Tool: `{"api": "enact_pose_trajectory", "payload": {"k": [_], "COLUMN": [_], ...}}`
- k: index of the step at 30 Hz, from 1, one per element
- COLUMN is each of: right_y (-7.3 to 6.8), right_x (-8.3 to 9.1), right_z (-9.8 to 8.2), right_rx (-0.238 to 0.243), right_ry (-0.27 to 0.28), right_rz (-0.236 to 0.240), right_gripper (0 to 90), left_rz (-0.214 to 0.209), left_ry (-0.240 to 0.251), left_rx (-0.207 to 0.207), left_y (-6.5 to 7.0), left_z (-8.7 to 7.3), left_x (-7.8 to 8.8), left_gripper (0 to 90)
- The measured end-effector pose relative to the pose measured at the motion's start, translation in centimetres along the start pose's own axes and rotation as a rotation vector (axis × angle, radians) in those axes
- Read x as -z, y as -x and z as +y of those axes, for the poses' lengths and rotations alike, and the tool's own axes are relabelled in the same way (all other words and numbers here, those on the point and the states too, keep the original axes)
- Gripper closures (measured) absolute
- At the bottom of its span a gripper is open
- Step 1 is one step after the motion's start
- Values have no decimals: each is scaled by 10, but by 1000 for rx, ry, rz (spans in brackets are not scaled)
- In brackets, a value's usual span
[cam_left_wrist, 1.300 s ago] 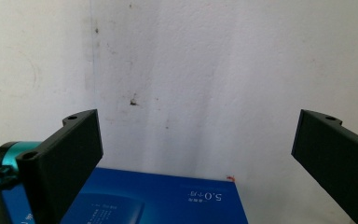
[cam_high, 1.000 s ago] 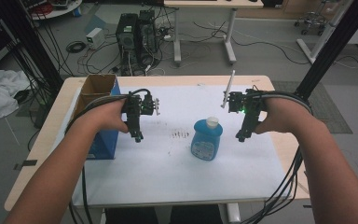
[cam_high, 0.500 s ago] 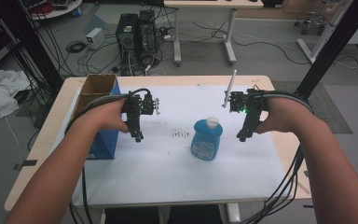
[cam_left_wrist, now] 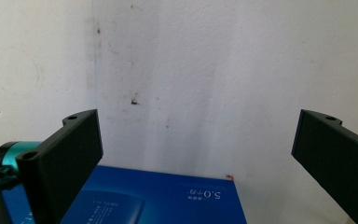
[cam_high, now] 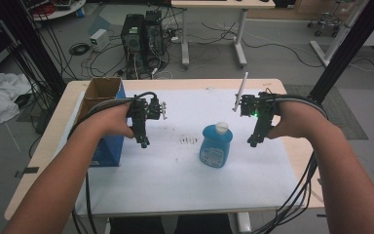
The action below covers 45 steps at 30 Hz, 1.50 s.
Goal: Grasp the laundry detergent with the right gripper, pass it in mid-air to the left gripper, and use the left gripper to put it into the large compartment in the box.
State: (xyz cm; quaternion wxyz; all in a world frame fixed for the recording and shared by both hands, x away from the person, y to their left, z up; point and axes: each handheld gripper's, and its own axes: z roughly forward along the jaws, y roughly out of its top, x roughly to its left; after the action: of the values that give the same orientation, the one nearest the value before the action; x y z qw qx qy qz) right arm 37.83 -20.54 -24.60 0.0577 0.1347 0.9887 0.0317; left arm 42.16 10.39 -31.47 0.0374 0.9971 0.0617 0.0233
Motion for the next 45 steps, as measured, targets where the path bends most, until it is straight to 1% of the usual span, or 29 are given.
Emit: {"api": "enact_pose_trajectory", "payload": {"k": [3, 6, 9, 13, 14, 18, 21, 22, 23, 25, 27, 29, 31, 34, 35, 41, 45], "right_y": [0, 0, -2, -4, -5, -6, -6, -7, -7, -8, -9, -10, -12, -13, -13, -16, -19], "right_x": [0, 1, 1, 1, 2, 3, 2, 2, 2, 1, -2, -6, -10, -16, -19, -34, -46], "right_z": [0, -1, 0, 0, -1, -3, -6, -7, -9, -12, -15, -18, -21, -25, -27, -36, -39], "right_rx": [-5, -9, -7, -9, -16, -17, -15, -20, -11, -21, -14, -27, -35, -52, -49, -88, -104], "right_ry": [0, 0, -1, -5, -4, 13, 21, 27, 58, 79, 92, 89, 100, 130, 145, 214, 239], "right_rz": [1, 0, -4, -8, -11, -9, -14, -13, -14, -4, 2, 2, 1, 5, 3, 19, 24], "right_gripper": [40, 40, 40, 40, 40, 40, 40, 40, 40, 40, 40, 40, 40, 40, 40, 40, 39], "left_rz": [2, 4, 3, 7, 7, 8, 10, 10, 8, 9, 11, 10, 11, 7, 8, 11, 12], "left_ry": [8, 5, 10, 5, 6, 8, -1, 4, 4, 1, 3, 7, 8, 10, 11, 23, 26], "left_rx": [4, 2, 2, -2, 0, 0, -3, -6, -7, -8, -9, -9, -15, -16, -20, -20, -24], "left_y": [0, 1, 1, 2, 2, 4, 6, 8, 8, 8, 9, 10, 11, 12, 12, 13, 15], "left_z": [-1, -2, -3, -2, -1, 0, 1, 1, 1, 1, 2, 2, 3, 3, 3, 2, 0], "left_x": [1, 2, 2, 2, 3, 3, 2, 2, 2, 2, 2, 2, 2, 1, 1, 3, 5], "left_gripper": [16, 17, 17, 16, 17, 17, 17, 17, 17, 16, 17, 17, 17, 17, 16, 17, 16]}}
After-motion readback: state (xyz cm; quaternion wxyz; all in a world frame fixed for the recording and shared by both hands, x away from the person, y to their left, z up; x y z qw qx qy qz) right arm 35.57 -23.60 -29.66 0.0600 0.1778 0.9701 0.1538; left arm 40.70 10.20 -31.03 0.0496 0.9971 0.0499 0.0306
